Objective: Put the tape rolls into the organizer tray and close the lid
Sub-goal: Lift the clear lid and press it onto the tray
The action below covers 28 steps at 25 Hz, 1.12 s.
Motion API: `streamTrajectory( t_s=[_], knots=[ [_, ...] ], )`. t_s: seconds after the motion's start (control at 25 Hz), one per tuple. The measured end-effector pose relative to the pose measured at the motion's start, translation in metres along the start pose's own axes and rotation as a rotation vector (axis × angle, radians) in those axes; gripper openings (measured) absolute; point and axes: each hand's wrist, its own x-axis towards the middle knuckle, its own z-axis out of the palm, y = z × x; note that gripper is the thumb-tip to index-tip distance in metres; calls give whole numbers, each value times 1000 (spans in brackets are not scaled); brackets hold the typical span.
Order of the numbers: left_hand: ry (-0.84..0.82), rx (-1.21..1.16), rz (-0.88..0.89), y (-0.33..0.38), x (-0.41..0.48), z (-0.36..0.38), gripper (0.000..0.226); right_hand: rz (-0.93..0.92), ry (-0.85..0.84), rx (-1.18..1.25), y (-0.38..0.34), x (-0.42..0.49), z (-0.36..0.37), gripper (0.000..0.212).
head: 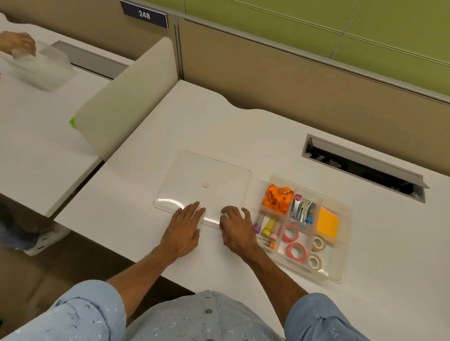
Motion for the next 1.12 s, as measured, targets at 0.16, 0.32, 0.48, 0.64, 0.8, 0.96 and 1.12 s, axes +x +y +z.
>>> streamTrajectory(
  t_s=[0.16,0.32,0.48,0.64,0.8,0.96,1.12],
  knots=[
    [50,-71,65,5,12,-13,79,-7,53,56,1,-4,-5,30],
    [146,-60,96,15,23,-24,65,-45,152,186,-2,-6,-18,25],
    [346,-168,65,17,26,-38,60,-90,268,402,5,-9,-31,30],
    [545,-217,40,17,27,-48,50,-10,186,362,22,-7,-46,65],
    [715,-230,69,20,34,-67,40,93,215,354,28,4,-50,54],
    [817,-158,-18,23,42,-85,60,166,424,424,23,10,-55,41],
    [894,-241,-263,11,55,-101,88,163,504,690,24,18,-67,26]
  ],
)
